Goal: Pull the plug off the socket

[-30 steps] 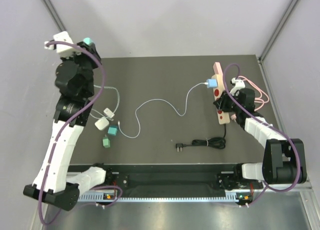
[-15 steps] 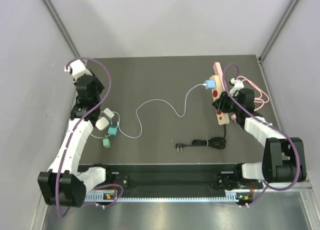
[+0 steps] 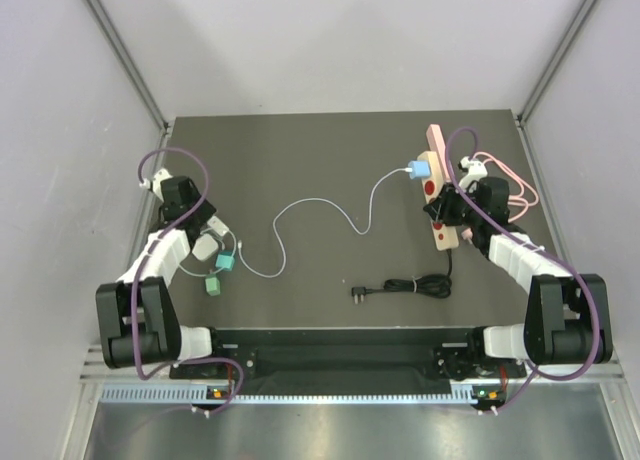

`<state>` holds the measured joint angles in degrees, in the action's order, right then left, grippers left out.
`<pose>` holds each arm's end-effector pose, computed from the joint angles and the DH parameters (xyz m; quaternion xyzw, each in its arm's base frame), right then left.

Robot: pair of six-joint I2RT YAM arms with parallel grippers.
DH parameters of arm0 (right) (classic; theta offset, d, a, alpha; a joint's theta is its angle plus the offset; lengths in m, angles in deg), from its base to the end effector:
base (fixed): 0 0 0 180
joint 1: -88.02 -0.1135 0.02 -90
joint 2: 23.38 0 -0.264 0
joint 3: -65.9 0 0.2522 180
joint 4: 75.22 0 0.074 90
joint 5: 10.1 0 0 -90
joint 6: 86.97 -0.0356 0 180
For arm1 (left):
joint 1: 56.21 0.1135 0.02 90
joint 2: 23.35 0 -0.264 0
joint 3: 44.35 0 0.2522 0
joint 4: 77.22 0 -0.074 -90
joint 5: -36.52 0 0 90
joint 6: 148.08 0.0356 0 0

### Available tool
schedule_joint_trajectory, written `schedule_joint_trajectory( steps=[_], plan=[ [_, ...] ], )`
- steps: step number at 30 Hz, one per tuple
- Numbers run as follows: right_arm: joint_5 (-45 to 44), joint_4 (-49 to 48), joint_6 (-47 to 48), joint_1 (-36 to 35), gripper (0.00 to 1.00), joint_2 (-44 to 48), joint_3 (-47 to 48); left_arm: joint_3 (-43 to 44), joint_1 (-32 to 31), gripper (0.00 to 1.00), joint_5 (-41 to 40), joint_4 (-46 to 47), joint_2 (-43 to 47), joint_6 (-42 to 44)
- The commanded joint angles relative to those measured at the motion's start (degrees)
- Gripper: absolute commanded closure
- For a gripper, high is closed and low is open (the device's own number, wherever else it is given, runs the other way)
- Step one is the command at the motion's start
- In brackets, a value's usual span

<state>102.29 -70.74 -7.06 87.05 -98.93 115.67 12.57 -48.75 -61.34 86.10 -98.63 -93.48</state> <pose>0.2733 0.0182 0.2056 -0.0288 0.8557 0.2147 0.4701 0.2787 0.0414 0.2267 -0.3528 0.8123 -0.0521 0.4614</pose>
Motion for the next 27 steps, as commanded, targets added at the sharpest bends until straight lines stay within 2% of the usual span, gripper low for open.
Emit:
schedule_joint_trajectory(
  steps=[1, 8, 11, 15, 16, 18, 19, 20, 23, 25, 26, 27],
  plan=[
    [1.6, -4.5, 0.6, 0.5, 1.0, 0.4, 3.0, -1.3, 2.1, 1.0, 4.6, 5.6, -2.5, -4.1],
    [1.7, -4.6, 0.8, 0.5, 1.0, 0.1, 2.9, -1.1, 4.3, 0.98, 7.5, 7.1, -6.9, -4.9],
    [1.8, -4.6, 0.8, 0.5, 1.0, -0.2, 3.0, -1.2, 4.7, 0.91, 8.6, 7.2, -8.6, -4.5],
    [1.9, -4.6, 0.8, 0.5, 1.0, 0.2, 3.0, -1.5, 5.1, 0.75, 10.6, 7.3, -10.6, -4.6],
    [2.0, -4.6, 0.8, 0.5, 1.0, 0.5, 2.9, -1.7, 5.3, 0.67, 11.5, 7.5, -10.9, -4.7],
    [2.0, -4.5, 0.8, 0.5, 1.0, 0.4, 3.0, -1.7, 5.4, 0.59, 12.0, 7.2, -11.5, -5.1],
    [2.1, -4.5, 0.9, 0.5, 1.0, 0.5, 2.9, -1.6, 5.5, 0.49, 12.0, 6.8, -11.5, -5.3],
    [2.2, -4.5, 0.9, 0.5, 1.0, 0.4, 3.0, -1.6, 5.6, 0.45, 11.8, 6.7, -11.3, -5.6],
    [2.5, -4.5, 0.7, 0.5, 1.0, 0.2, 3.1, -1.6, 5.8, 0.28, 11.0, 5.8, -9.2, -5.8],
    [2.7, -4.6, 0.7, 0.5, 1.0, 0.4, 3.1, -1.3, 6.0, 0.22, 10.6, 5.1, -6.5, -5.6],
    [2.8, -4.5, 0.7, 0.5, 1.0, 0.2, 3.1, -1.2, 5.9, 0.14, 10.6, 4.6, -5.5, -5.3],
    [3.0, -4.5, 0.9, 0.4, 1.0, 0.3, 3.1, -1.1, 6.0, 0.13, 10.4, 4.4, -3.5, -5.1]
  ],
)
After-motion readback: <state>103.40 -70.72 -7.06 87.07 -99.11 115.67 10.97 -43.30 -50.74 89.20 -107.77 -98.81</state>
